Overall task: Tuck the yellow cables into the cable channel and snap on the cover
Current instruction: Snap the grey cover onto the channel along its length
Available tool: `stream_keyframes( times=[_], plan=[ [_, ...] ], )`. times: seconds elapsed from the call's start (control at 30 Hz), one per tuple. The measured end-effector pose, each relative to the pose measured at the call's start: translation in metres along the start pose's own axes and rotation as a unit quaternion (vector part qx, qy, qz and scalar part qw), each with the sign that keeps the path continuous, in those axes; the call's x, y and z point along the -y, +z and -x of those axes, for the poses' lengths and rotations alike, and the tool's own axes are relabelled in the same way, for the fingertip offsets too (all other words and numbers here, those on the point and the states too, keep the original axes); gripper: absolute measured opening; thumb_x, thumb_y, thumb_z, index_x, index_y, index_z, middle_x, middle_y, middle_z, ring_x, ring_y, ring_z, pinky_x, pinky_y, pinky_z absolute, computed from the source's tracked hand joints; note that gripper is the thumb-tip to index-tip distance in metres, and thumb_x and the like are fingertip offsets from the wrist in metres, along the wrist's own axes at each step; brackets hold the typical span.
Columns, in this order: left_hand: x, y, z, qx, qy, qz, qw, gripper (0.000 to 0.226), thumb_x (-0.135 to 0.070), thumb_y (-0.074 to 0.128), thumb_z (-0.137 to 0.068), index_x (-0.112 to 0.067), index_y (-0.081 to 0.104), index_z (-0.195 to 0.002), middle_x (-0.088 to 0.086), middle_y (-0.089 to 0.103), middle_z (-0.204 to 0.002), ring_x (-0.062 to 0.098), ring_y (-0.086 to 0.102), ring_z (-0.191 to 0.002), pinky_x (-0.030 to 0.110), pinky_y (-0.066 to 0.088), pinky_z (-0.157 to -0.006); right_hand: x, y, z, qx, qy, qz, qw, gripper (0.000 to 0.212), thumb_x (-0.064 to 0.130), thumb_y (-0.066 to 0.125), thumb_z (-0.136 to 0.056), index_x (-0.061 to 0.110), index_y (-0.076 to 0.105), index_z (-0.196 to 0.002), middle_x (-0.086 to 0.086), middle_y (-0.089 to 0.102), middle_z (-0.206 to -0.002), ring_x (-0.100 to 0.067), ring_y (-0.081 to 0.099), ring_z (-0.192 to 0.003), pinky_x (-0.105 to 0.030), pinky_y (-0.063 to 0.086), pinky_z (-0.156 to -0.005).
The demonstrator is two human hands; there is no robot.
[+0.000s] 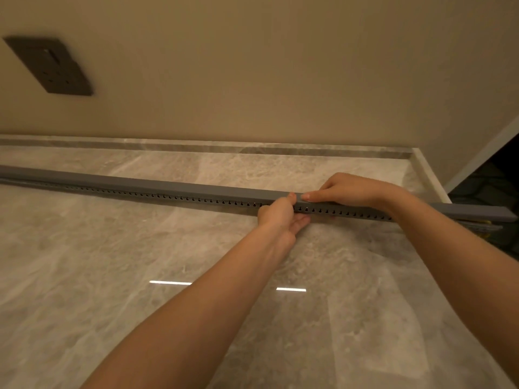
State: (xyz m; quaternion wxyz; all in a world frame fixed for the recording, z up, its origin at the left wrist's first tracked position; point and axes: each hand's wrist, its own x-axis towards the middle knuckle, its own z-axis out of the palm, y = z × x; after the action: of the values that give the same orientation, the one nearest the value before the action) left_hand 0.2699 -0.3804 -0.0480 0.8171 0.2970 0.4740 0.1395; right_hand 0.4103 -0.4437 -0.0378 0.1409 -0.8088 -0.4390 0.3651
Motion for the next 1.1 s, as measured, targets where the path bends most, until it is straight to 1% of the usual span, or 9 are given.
stream_keyframes(
  times=[0.1,0.17,0.27,0.4,0.63,0.8,0.9,0.97,1.1],
  plan=[
    [0.003,-0.002,0.000,0.004,0.009,-0.010,1.000,0.036,-0.009,0.053,-0.094,0.003,0.043,-0.126,0.023,0.060,-0.115,0.031,0.065,-0.096,0.036,0.054,-0.080,-0.002,-0.009,-0.003,0.141,0.022,-0.070,0.987,0.061,0.066,0.063,-0.066,0.011,0.074,-0.088,-0.005,0.074,-0.085,-0.013,0.068,-0.071,-0.021,0.052,-0.066],
    [0.004,-0.003,0.000,0.004,0.016,-0.009,1.000,0.035,-0.009,0.053,-0.093,0.004,0.045,-0.125,0.022,0.062,-0.112,0.030,0.066,-0.094,0.035,0.055,-0.079,-0.004,-0.011,-0.007,0.173,0.010,-0.085,0.981,0.059,0.063,0.066,-0.065,0.010,0.074,-0.092,-0.006,0.074,-0.087,-0.013,0.067,-0.071,-0.023,0.052,-0.067],
    [0.006,-0.004,-0.003,-0.009,0.030,-0.002,0.999,0.036,-0.009,0.054,-0.093,0.004,0.045,-0.124,0.022,0.063,-0.111,0.030,0.067,-0.092,0.035,0.055,-0.080,-0.005,-0.008,-0.013,0.171,-0.016,-0.085,0.981,0.051,0.063,0.065,-0.066,0.015,0.074,-0.082,-0.003,0.071,-0.077,-0.013,0.062,-0.065,-0.029,0.050,-0.072],
    [0.009,-0.005,-0.005,-0.027,0.048,0.006,0.998,0.034,-0.010,0.056,-0.092,0.005,0.048,-0.120,0.022,0.065,-0.106,0.029,0.069,-0.085,0.035,0.056,-0.080,-0.003,-0.003,-0.015,0.154,-0.052,-0.065,0.985,0.045,0.066,0.061,-0.066,0.023,0.072,-0.070,0.003,0.070,-0.068,-0.009,0.061,-0.062,-0.026,0.048,-0.069],
    [0.014,-0.004,-0.004,-0.028,0.048,0.022,0.998,0.029,-0.013,0.059,-0.090,0.003,0.053,-0.113,0.021,0.067,-0.102,0.027,0.069,-0.087,0.037,0.055,-0.086,-0.006,-0.003,-0.014,0.142,-0.072,-0.046,0.986,0.046,0.068,0.058,-0.069,0.024,0.069,-0.066,0.005,0.068,-0.064,-0.007,0.060,-0.059,-0.023,0.045,-0.067],
    [0.016,-0.003,-0.003,-0.017,0.040,-0.017,0.999,0.031,-0.012,0.065,-0.086,0.006,0.058,-0.110,0.021,0.068,-0.100,0.026,0.069,-0.087,0.031,0.056,-0.079,-0.007,0.000,-0.012,0.126,-0.080,-0.053,0.987,0.045,0.066,0.059,-0.069,0.022,0.071,-0.069,0.004,0.070,-0.067,-0.007,0.063,-0.063,-0.021,0.044,-0.069],
    [0.018,-0.002,-0.004,-0.030,0.049,-0.015,0.998,0.027,-0.013,0.066,-0.085,0.005,0.061,-0.105,0.021,0.068,-0.100,0.026,0.068,-0.087,0.031,0.056,-0.078,-0.005,-0.001,-0.010,0.101,-0.070,-0.023,0.992,0.059,0.070,0.057,-0.065,0.016,0.073,-0.080,-0.001,0.071,-0.074,-0.014,0.063,-0.069,-0.026,0.045,-0.072],
    [0.020,-0.002,-0.005,-0.043,0.059,-0.013,0.997,0.023,-0.014,0.068,-0.084,0.003,0.062,-0.098,0.020,0.069,-0.097,0.026,0.069,-0.084,0.031,0.057,-0.075,-0.005,-0.001,-0.007,0.063,-0.075,0.008,0.995,0.064,0.069,0.058,-0.067,0.009,0.071,-0.086,-0.004,0.062,-0.071,-0.019,0.052,-0.067,-0.030,0.039,-0.067],
    [0.022,0.001,-0.005,-0.069,0.067,0.001,0.995,0.024,-0.016,0.071,-0.081,-0.001,0.060,-0.095,0.020,0.069,-0.095,0.024,0.070,-0.075,0.031,0.059,-0.069,-0.010,0.002,0.010,-0.110,-0.119,0.036,0.986,0.038,0.054,0.071,-0.070,0.022,0.067,-0.091,0.008,0.066,-0.084,-0.009,0.061,-0.079,-0.028,0.051,-0.071]
  ],
)
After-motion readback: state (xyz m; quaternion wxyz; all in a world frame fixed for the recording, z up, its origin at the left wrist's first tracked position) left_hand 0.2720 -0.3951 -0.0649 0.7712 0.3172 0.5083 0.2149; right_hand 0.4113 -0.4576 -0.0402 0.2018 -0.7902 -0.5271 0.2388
